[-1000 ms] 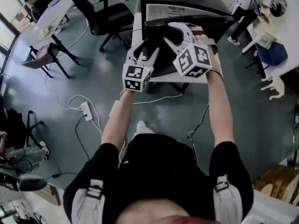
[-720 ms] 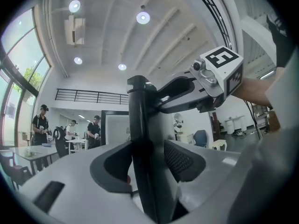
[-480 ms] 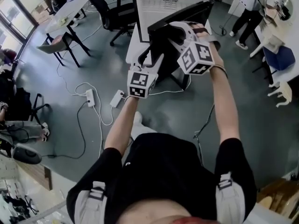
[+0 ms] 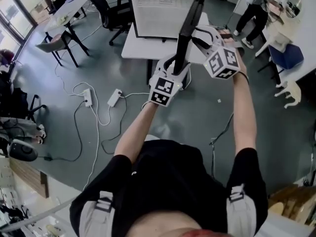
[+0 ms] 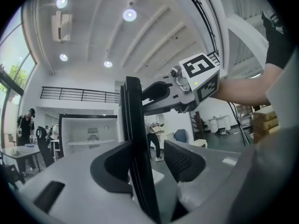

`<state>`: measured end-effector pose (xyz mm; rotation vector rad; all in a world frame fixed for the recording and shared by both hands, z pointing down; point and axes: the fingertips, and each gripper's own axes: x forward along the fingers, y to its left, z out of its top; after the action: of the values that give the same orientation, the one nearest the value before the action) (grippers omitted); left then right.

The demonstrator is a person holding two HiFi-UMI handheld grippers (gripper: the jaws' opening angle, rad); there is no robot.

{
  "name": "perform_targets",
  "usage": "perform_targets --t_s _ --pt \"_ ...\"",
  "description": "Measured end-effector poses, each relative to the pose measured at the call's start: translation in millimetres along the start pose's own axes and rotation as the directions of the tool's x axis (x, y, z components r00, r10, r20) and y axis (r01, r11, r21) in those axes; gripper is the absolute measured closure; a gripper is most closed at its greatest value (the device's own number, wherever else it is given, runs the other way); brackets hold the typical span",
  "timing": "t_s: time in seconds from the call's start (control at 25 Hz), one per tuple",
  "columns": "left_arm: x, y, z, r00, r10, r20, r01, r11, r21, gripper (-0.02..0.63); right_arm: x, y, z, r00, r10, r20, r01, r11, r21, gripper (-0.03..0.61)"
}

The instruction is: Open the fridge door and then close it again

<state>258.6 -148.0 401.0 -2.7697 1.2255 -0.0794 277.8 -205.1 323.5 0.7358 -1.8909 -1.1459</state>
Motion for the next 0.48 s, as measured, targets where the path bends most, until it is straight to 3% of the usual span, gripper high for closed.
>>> perform_targets --t_s 0.16,0.28,0.4,0.48 --pt "13.4 -30.8 5.2 0.998 -0.064 0.003 0.064 0.998 -0.014 0.411 -23.2 0.4 -22.2 0.994 -0.09 -0.064 0.094 0.993 0.065 0.443" --pt "22.5 -50.6 3.5 0.996 -0.089 -0.006 0.089 0.995 -0.046 0.432 -36.8 11.6 -41.0 0.979 -0.174 -0.108 0.194 0.956 0.22 0.513" --pt "27.4 -64.2 5.9 0.993 -0.115 -0.016 0.113 0.989 -0.097 0.456 -49.4 19.8 -59.2 0.95 -0.261 -0.172 0.31 0.852 0.421 0.557" --pt "22.1 -61.3 9.7 0.996 -0.092 -0.013 0.089 0.986 -0.143 0.497 -57.1 26.8 -65.8 0.933 -0.302 -0.194 0.357 0.734 0.578 0.557"
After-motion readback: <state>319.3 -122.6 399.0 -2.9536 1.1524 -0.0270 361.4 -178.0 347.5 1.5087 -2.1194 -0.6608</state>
